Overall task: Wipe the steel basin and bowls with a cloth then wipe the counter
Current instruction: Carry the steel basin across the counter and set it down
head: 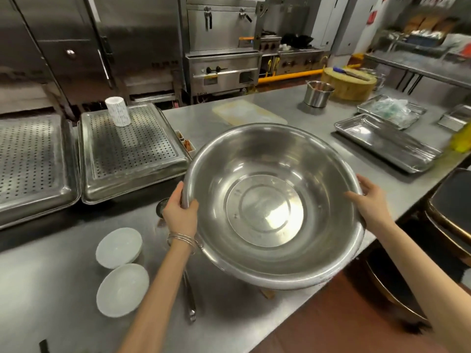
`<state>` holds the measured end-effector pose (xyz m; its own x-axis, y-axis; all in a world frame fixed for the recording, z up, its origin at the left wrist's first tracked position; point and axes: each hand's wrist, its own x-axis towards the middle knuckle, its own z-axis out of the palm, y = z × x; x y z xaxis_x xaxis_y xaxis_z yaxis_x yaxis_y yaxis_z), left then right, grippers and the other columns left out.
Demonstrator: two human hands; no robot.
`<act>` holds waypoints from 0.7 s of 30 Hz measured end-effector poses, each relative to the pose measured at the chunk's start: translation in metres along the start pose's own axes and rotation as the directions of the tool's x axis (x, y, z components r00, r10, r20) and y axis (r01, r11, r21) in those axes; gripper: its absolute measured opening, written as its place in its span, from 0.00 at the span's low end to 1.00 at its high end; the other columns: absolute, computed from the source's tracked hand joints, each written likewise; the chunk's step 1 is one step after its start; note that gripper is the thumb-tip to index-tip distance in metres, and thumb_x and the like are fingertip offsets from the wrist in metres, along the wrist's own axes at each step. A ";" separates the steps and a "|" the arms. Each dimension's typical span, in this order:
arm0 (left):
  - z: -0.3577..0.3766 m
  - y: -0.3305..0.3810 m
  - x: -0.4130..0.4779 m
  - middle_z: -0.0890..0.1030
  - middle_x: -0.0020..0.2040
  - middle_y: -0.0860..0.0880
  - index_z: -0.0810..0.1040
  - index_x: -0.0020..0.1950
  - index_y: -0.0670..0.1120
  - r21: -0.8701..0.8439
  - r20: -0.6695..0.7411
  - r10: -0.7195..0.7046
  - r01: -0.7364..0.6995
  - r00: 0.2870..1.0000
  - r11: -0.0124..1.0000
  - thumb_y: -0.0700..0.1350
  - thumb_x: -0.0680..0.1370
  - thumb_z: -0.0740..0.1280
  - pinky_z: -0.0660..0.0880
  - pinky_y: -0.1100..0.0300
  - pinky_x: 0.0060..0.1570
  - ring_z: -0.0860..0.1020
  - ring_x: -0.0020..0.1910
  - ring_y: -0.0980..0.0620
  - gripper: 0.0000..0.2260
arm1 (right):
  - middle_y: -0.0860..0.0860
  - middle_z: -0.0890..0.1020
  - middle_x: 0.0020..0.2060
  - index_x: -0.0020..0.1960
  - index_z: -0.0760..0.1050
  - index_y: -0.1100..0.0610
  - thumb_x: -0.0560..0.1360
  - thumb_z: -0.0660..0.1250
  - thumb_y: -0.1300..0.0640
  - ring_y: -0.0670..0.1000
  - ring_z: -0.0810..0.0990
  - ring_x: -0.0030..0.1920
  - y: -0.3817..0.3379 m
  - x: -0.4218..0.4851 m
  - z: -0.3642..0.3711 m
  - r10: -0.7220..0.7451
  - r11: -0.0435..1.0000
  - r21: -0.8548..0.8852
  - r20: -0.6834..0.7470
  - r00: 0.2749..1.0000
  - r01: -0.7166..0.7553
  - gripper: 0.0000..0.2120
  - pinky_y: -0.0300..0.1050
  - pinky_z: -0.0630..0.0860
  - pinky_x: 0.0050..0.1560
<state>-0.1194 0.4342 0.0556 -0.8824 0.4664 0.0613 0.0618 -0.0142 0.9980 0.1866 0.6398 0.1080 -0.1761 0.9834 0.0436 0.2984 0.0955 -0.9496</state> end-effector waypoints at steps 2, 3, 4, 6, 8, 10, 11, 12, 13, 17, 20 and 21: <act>0.015 0.000 0.012 0.80 0.55 0.54 0.74 0.65 0.48 -0.006 0.005 0.008 -0.008 1.000 1.000 0.32 0.73 0.65 0.72 0.61 0.60 0.77 0.55 0.63 0.22 | 0.57 0.80 0.51 0.62 0.73 0.58 0.71 0.65 0.71 0.45 0.79 0.41 -0.001 0.026 0.005 -0.006 1.000 -0.023 0.016 1.000 0.007 0.21 0.28 0.74 0.31; 0.023 0.001 0.017 0.80 0.52 0.56 0.75 0.63 0.50 -0.003 0.003 0.013 -0.013 1.000 1.000 0.32 0.73 0.65 0.73 0.65 0.57 0.77 0.51 0.66 0.21 | 0.56 0.80 0.50 0.60 0.74 0.56 0.70 0.64 0.71 0.44 0.79 0.39 -0.001 0.038 0.007 -0.011 1.000 -0.028 0.026 1.000 0.011 0.20 0.28 0.74 0.31; 0.031 0.001 0.022 0.80 0.51 0.56 0.75 0.63 0.49 0.005 -0.006 0.016 -0.016 1.000 1.000 0.32 0.73 0.65 0.73 0.66 0.56 0.77 0.51 0.65 0.21 | 0.55 0.80 0.49 0.58 0.74 0.54 0.70 0.64 0.72 0.42 0.79 0.37 -0.002 0.051 0.010 -0.012 0.999 -0.031 0.032 0.999 0.013 0.20 0.28 0.75 0.31; 0.048 -0.001 0.035 0.78 0.57 0.52 0.72 0.66 0.44 0.029 -0.039 0.002 -0.001 0.999 1.000 0.32 0.73 0.66 0.71 0.63 0.58 0.76 0.55 0.59 0.22 | 0.54 0.79 0.47 0.59 0.74 0.55 0.71 0.63 0.72 0.39 0.78 0.34 -0.003 0.076 0.017 -0.016 0.999 -0.040 0.039 0.999 0.018 0.21 0.26 0.74 0.31; 0.064 -0.007 0.053 0.76 0.63 0.47 0.69 0.68 0.40 0.057 -0.074 -0.035 0.040 0.997 0.998 0.32 0.73 0.66 0.69 0.63 0.60 0.74 0.59 0.54 0.23 | 0.54 0.79 0.47 0.61 0.74 0.58 0.71 0.63 0.72 0.42 0.77 0.37 -0.003 0.103 0.024 -0.036 0.997 -0.065 0.075 0.997 0.041 0.21 0.25 0.73 0.31; 0.079 -0.014 0.069 0.74 0.65 0.45 0.68 0.69 0.40 0.089 -0.118 -0.076 0.087 0.990 0.992 0.32 0.74 0.66 0.67 0.68 0.59 0.73 0.63 0.51 0.24 | 0.55 0.80 0.46 0.60 0.75 0.61 0.70 0.62 0.75 0.47 0.78 0.38 -0.002 0.132 0.033 -0.044 0.997 -0.062 0.139 0.989 0.053 0.21 0.28 0.75 0.32; 0.085 -0.018 0.076 0.74 0.66 0.45 0.68 0.69 0.40 0.105 -0.138 -0.085 0.100 0.987 0.989 0.32 0.74 0.65 0.66 0.68 0.59 0.73 0.63 0.50 0.24 | 0.55 0.80 0.45 0.59 0.75 0.61 0.70 0.61 0.76 0.47 0.79 0.37 -0.001 0.149 0.038 -0.039 0.997 -0.059 0.164 0.986 0.050 0.21 0.30 0.77 0.33; 0.091 -0.021 0.082 0.74 0.66 0.45 0.68 0.69 0.41 0.119 -0.151 -0.092 0.111 0.984 0.987 0.32 0.74 0.65 0.66 0.66 0.60 0.73 0.64 0.50 0.24 | 0.55 0.80 0.44 0.58 0.75 0.61 0.69 0.61 0.76 0.47 0.80 0.37 0.003 0.166 0.045 -0.035 0.998 -0.053 0.183 0.982 0.045 0.21 0.32 0.77 0.33; 0.097 -0.025 0.089 0.74 0.66 0.45 0.68 0.69 0.41 0.128 -0.163 -0.101 0.123 0.981 0.984 0.32 0.74 0.65 0.66 0.65 0.61 0.73 0.64 0.50 0.24 | 0.55 0.80 0.44 0.57 0.75 0.60 0.69 0.61 0.76 0.48 0.80 0.38 0.007 0.183 0.052 -0.029 0.998 -0.049 0.199 0.980 0.040 0.21 0.33 0.78 0.34; 0.118 -0.044 0.112 0.76 0.64 0.46 0.69 0.70 0.43 0.144 -0.211 -0.144 0.177 0.967 0.974 0.32 0.74 0.65 0.68 0.64 0.60 0.74 0.62 0.51 0.24 | 0.56 0.81 0.49 0.60 0.75 0.60 0.68 0.64 0.72 0.56 0.81 0.47 0.029 0.242 0.080 0.006 0.997 -0.075 0.259 0.966 0.014 0.22 0.39 0.80 0.41; 0.134 -0.057 0.129 0.75 0.65 0.45 0.69 0.69 0.41 0.135 -0.251 -0.168 0.206 0.953 0.969 0.32 0.73 0.65 0.69 0.61 0.63 0.74 0.63 0.50 0.24 | 0.55 0.80 0.51 0.62 0.74 0.61 0.69 0.64 0.72 0.54 0.80 0.47 0.041 0.276 0.099 0.049 0.996 -0.085 0.298 0.953 -0.025 0.23 0.41 0.80 0.43; 0.138 -0.060 0.134 0.75 0.65 0.44 0.69 0.69 0.41 0.144 -0.271 -0.168 0.213 0.948 0.967 0.32 0.73 0.65 0.69 0.60 0.63 0.74 0.63 0.50 0.24 | 0.56 0.80 0.51 0.62 0.74 0.61 0.69 0.64 0.72 0.55 0.80 0.47 0.044 0.285 0.105 0.064 0.996 -0.085 0.301 0.952 -0.040 0.22 0.46 0.79 0.47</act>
<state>-0.1769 0.6194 0.0013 -0.9731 0.2048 -0.1055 -0.0610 0.2124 0.9753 0.0507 0.9078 0.0460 -0.4308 0.8954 -0.1125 0.3842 0.0691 -0.9206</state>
